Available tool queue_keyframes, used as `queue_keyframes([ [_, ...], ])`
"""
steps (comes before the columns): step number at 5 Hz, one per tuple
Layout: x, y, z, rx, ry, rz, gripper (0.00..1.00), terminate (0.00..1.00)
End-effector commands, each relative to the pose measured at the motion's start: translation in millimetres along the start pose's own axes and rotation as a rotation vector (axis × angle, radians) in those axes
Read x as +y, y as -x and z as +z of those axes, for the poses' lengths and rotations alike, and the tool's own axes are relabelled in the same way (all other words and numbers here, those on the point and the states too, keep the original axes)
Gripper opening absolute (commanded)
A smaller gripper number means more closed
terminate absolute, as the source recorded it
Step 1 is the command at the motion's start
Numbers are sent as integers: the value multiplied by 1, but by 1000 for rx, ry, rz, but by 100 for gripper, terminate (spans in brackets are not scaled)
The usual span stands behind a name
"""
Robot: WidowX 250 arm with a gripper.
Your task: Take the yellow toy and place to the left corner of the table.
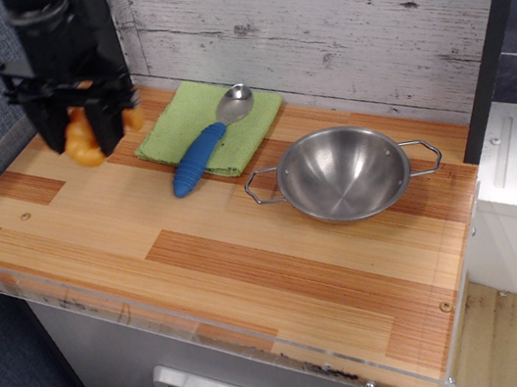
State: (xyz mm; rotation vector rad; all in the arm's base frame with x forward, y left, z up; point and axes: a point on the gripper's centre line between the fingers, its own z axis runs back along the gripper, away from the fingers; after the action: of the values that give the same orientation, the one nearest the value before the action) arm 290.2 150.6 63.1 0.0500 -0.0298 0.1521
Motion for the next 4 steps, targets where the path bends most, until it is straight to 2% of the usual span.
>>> queue_keyframes([
  [1, 46, -7, -5, -39, -90, 69, 0, 0],
  [3, 71, -14, -37, 16, -137, 136, 0, 0],
  [4, 74, -10, -47, 52, -123, 138, 0, 0],
])
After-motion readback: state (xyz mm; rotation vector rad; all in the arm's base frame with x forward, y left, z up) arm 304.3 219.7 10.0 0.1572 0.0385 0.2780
